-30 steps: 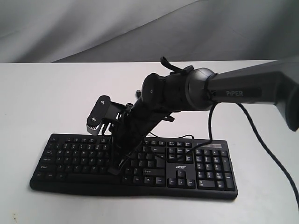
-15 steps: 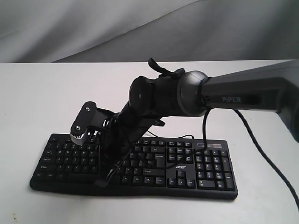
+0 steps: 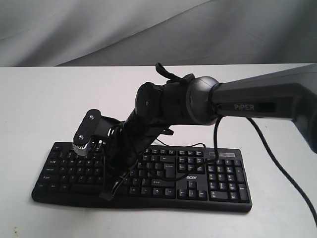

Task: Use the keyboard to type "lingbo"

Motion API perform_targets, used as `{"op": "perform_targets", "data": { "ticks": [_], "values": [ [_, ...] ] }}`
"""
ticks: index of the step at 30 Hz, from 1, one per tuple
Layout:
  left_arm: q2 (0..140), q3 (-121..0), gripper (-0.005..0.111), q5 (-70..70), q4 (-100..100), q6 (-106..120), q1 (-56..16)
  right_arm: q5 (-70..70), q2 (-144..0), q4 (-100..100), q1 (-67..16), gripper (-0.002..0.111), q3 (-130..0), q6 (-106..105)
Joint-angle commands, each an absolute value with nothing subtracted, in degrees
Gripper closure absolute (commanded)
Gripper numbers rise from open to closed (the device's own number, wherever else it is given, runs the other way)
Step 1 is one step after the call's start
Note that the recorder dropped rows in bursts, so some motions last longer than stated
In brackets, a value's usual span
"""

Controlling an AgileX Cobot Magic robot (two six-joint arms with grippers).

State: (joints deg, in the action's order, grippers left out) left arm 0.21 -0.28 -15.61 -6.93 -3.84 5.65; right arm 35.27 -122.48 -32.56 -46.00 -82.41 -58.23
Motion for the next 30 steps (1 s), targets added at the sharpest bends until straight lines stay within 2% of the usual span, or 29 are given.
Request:
{"op": "perform_targets", "data": {
  "ticks": [1,30],
  "values": [
    [0.00,0.00,0.106,-15.21,-6.71,-3.96,5.71,34.61,-123.48,-32.60,-46.23,0.108,-82.47,-58.00],
    [0.00,0.00,0.106,-15.21,-6.71,-3.96,5.71,35.45,-123.21,-32.12,-46.23,0.108,-82.76,-58.00]
  ]
}}
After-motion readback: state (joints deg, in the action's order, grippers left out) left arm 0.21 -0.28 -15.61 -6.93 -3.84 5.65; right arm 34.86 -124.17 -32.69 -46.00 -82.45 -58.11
